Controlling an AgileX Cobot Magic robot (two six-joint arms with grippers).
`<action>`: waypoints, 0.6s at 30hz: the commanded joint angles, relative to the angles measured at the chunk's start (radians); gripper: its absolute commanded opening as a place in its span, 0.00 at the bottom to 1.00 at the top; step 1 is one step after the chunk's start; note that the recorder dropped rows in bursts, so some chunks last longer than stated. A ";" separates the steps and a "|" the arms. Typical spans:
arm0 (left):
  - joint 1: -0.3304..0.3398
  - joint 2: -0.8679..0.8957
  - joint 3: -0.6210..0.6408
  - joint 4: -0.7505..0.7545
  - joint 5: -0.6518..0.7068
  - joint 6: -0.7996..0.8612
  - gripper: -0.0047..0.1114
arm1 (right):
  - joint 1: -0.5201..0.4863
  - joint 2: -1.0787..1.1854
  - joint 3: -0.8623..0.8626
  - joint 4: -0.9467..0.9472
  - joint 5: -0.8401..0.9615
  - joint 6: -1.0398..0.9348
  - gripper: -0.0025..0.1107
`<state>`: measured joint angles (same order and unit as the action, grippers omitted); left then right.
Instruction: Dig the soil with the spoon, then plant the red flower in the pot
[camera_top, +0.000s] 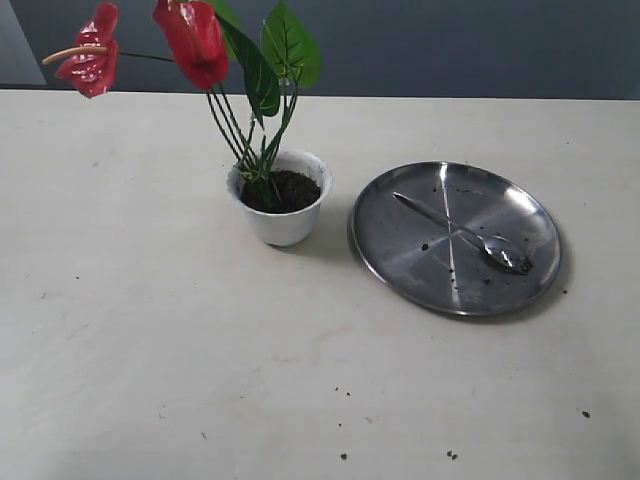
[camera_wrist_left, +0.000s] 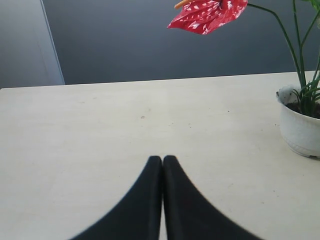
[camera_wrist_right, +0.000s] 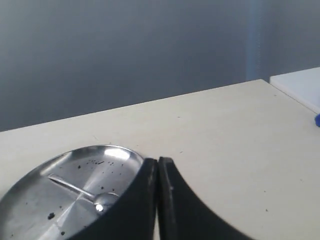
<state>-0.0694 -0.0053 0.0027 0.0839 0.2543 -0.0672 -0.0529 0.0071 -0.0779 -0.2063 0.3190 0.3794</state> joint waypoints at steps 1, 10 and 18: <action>-0.004 0.005 -0.003 0.000 -0.015 -0.001 0.05 | -0.083 -0.007 0.034 0.137 -0.002 -0.001 0.03; -0.004 0.005 -0.003 0.000 -0.015 -0.001 0.05 | -0.099 -0.007 0.078 0.126 -0.022 -0.001 0.03; -0.004 0.005 -0.003 0.000 -0.015 -0.001 0.05 | -0.099 -0.007 0.078 0.128 -0.022 -0.001 0.03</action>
<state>-0.0694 -0.0053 0.0027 0.0839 0.2524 -0.0672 -0.1461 0.0044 -0.0024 -0.0653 0.3116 0.3813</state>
